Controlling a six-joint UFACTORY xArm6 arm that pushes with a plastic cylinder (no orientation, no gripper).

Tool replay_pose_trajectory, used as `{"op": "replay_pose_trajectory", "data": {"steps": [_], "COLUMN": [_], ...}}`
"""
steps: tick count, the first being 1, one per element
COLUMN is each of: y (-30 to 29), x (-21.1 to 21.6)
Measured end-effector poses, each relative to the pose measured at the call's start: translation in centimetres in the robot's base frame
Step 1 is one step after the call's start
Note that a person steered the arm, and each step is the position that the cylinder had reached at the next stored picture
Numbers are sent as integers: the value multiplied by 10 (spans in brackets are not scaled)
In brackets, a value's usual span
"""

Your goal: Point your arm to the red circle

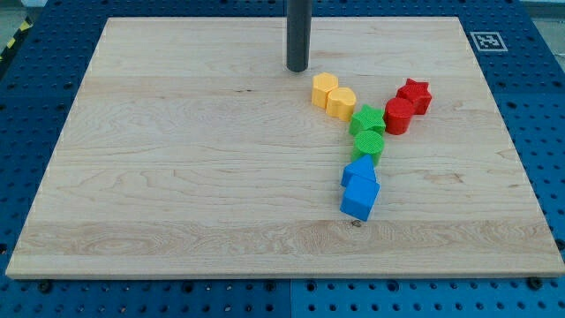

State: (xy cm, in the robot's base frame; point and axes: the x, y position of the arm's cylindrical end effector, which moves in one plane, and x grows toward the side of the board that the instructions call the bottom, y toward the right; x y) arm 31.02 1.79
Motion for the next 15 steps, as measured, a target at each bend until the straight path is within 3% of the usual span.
{"op": "replay_pose_trajectory", "data": {"steps": [2, 4, 7, 8, 11, 12, 15], "y": [-26, -10, 158, 222, 309, 311, 206], "x": [-20, -66, -71, -60, 80, 120, 150]}}
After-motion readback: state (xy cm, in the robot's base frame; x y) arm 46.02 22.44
